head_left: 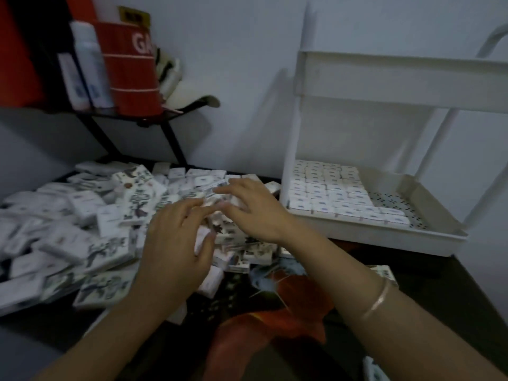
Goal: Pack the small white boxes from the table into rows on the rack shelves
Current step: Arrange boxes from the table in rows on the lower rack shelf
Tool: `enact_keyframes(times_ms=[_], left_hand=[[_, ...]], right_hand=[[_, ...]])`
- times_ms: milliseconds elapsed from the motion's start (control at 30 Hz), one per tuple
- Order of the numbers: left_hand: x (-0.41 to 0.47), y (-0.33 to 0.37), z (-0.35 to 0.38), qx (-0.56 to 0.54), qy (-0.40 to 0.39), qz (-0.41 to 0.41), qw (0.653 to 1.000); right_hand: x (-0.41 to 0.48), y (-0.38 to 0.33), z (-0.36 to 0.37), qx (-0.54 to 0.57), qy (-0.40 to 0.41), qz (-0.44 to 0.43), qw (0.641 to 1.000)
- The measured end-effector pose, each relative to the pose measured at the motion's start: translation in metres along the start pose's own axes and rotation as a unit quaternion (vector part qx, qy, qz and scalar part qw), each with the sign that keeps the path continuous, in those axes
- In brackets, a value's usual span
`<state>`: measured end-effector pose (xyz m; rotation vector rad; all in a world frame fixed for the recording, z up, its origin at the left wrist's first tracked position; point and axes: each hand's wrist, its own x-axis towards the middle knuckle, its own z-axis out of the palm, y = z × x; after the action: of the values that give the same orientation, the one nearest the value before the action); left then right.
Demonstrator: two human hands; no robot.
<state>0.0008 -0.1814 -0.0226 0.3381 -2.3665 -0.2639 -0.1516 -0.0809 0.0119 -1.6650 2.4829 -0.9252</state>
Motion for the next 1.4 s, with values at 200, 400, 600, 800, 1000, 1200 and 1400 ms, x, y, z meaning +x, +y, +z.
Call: enact_keyframes(times_ms=[200, 400, 600, 800, 1000, 1200, 1400], left_hand=[[-0.031, -0.020, 0.013, 0.078, -0.090, -0.074, 0.990], [-0.033, -0.010, 0.018, -0.005, -0.110, -0.015, 0.994], [-0.034, 0.006, 0.026, -0.095, -0.163, 0.026, 0.982], [-0.026, 0.030, 0.042, -0.124, -0.212, 0.088, 0.965], [-0.017, 0.051, 0.048, -0.220, -0.183, 0.066, 0.956], [-0.016, 0.039, 0.024, -0.340, -0.038, -0.032, 0.939], [-0.026, 0.006, 0.000, -0.134, -0.038, -0.032, 0.990]], right_hand=[[0.023, -0.005, 0.025, -0.163, -0.136, 0.016, 0.977], [-0.012, 0.003, 0.011, -0.170, -0.114, 0.026, 0.978], [-0.073, 0.029, -0.008, -0.154, -0.092, 0.078, 0.981], [-0.114, 0.047, -0.020, -0.215, -0.098, 0.148, 0.960], [-0.137, 0.057, -0.030, -0.271, -0.067, 0.204, 0.938], [-0.134, 0.029, -0.027, -0.215, 0.034, 0.133, 0.967], [-0.119, -0.020, 0.004, -0.197, 0.107, 0.012, 0.974]])
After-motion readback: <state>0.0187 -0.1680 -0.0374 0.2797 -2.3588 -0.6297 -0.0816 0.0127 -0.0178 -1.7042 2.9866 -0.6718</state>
